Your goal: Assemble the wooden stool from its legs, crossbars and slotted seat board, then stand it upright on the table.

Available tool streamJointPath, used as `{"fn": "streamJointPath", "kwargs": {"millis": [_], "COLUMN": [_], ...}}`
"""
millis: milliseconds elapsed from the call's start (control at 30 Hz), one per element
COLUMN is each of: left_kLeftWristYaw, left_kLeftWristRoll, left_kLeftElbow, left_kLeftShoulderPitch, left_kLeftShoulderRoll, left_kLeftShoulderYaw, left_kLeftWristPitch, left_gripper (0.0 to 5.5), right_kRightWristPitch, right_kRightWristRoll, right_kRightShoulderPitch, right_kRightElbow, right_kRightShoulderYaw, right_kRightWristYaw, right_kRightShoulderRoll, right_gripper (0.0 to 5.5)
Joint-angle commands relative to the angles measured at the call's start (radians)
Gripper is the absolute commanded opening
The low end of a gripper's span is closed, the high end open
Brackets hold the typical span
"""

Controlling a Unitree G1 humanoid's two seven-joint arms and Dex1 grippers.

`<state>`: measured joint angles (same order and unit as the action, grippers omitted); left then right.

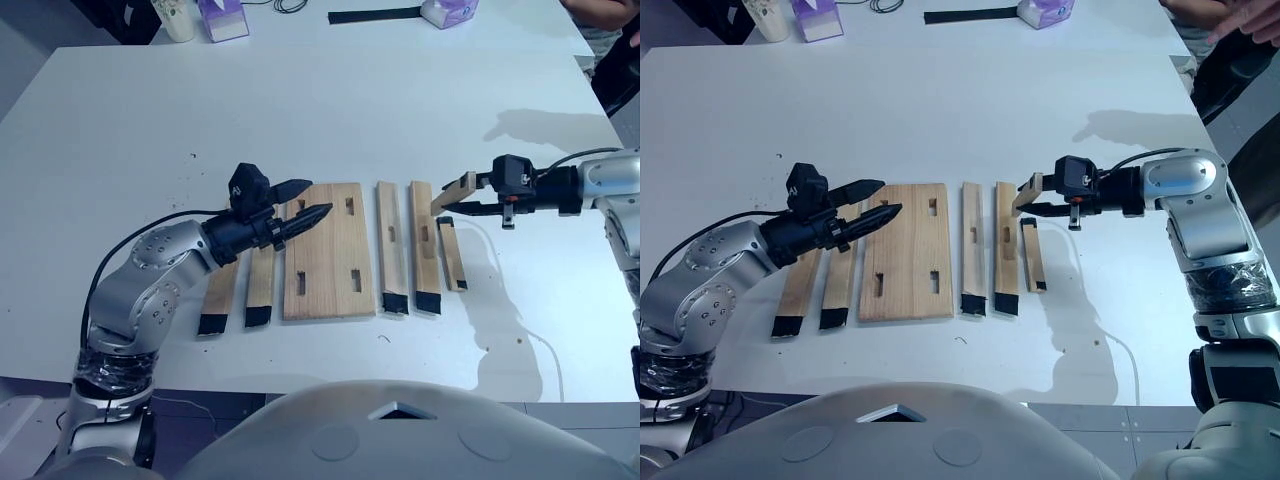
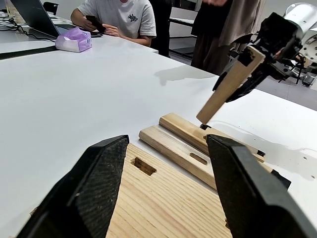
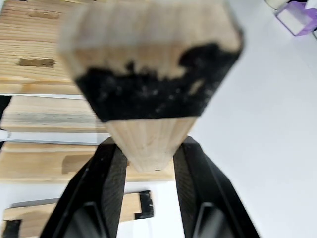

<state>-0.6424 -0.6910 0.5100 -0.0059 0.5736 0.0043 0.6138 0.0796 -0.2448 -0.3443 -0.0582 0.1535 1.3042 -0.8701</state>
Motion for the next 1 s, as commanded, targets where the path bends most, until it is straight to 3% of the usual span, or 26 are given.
{"fn": "streamJointPath", "kwargs": {"millis": [33, 567, 1000], "left_kLeftWristYaw": [0.008, 0.013, 0.016], "left_kLeftWristRoll": [0.01, 0.01, 0.005], "left_kLeftElbow": [0.023, 0.042, 0.044], "left_kLeftShoulderPitch": [0.012, 0.021, 0.015], "left_kLeftShoulderRoll": [-0.005, -0.014, -0.025], "left_kLeftShoulderYaw": [-0.005, -0.017, -0.032], "left_kLeftWristPitch": [0.007, 0.018, 0.036], "left_gripper": [2.92, 2.92, 2.92], "right_kRightWristPitch": [0.014, -0.011, 0.153], "right_kRightWristRoll": [-0.007, 0.042, 0.054], "right_kRightShoulderPitch": [0.039, 0.103, -0.028], "right_kRightElbow": [0.039, 0.04, -0.161], "right_kRightShoulderYaw": [0.0, 0.034, 0.131], "right_kRightWristYaw": [0.017, 0.014, 0.111], "right_kRightShoulderRoll": [-0.004, 0.023, 0.075], "right_gripper": [1.31, 1.31, 1.3]}}
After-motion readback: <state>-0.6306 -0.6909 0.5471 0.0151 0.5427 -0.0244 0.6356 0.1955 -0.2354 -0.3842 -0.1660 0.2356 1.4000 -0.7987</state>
